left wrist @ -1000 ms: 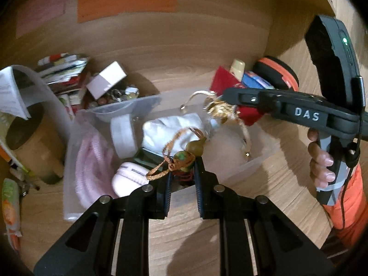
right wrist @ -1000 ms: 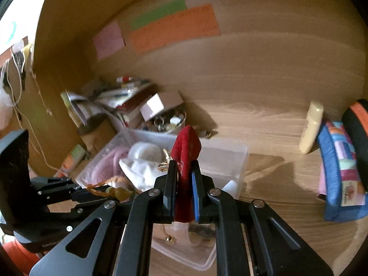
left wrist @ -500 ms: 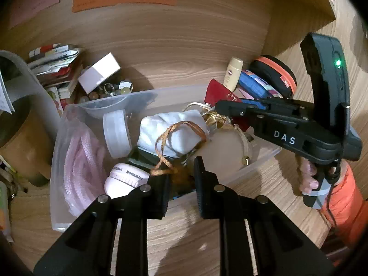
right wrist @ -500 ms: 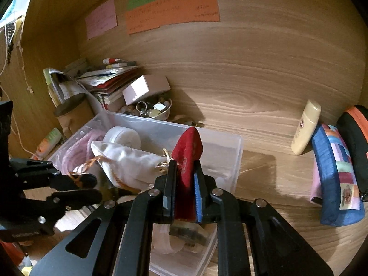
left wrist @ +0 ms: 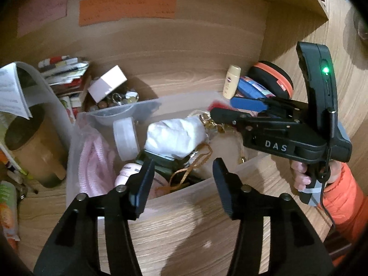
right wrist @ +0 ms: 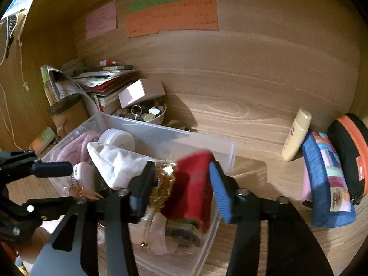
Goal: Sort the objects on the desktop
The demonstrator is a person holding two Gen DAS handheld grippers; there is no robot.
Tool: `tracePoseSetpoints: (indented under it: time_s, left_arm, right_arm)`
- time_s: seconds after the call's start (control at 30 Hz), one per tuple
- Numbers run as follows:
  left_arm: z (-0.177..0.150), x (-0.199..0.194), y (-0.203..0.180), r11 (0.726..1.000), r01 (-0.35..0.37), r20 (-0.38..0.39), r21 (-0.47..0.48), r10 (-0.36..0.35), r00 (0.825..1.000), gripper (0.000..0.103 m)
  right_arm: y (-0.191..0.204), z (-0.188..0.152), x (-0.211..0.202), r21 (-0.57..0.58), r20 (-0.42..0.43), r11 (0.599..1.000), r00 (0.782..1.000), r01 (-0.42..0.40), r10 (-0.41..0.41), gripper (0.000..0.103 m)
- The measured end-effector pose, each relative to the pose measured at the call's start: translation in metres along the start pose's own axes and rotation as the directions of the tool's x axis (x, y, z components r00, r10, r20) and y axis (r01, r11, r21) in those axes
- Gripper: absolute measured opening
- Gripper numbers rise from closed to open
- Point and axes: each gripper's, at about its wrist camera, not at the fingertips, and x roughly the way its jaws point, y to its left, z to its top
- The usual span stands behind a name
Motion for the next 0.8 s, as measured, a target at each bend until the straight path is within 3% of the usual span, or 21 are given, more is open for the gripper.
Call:
tracePoseSetpoints:
  time_s: [0.07, 0.2, 0.33, 0.43, 0.63, 0.8]
  left_arm:
    - [0.000, -0.005, 0.002, 1.000, -0.019, 0.014, -0.006, 0.019, 1.000, 0.057]
    - [0.000, -0.017, 0.006, 0.998, -0.061, 0.043, -0.020, 0.062, 0.997, 0.070]
    - [0.000, -0.032, 0.010, 0.993, -0.111, 0.070, -0.032, 0.113, 0.991, 0.081]
    - [-0.001, -0.041, 0.013, 0.986, -0.161, 0.092, -0.041, 0.164, 0.982, 0.093]
    - [-0.003, -0.054, 0.017, 0.965, -0.258, 0.126, -0.049, 0.263, 0.957, 0.101]
    - [-0.009, -0.057, 0.019, 0.947, -0.312, 0.140, -0.071, 0.319, 0.937, 0.101]
  right_arm:
    - [0.004, 0.001, -0.004, -0.016, 0.018, 1.000, 1.000, 0.016, -0.015, 0.060]
    - [0.010, 0.004, -0.016, -0.041, 0.067, 0.998, 0.997, 0.049, -0.046, 0.083]
    - [0.016, 0.009, -0.026, -0.057, 0.092, 0.996, 0.994, 0.064, -0.058, 0.085]
    - [0.019, 0.012, -0.031, -0.056, 0.083, 0.996, 0.995, 0.067, -0.062, 0.097]
    - [0.033, 0.011, -0.047, -0.089, 0.062, 0.991, 0.994, 0.095, -0.090, 0.101]
    - [0.043, 0.003, -0.070, -0.087, 0.067, 0.991, 0.993, 0.100, -0.094, 0.102]
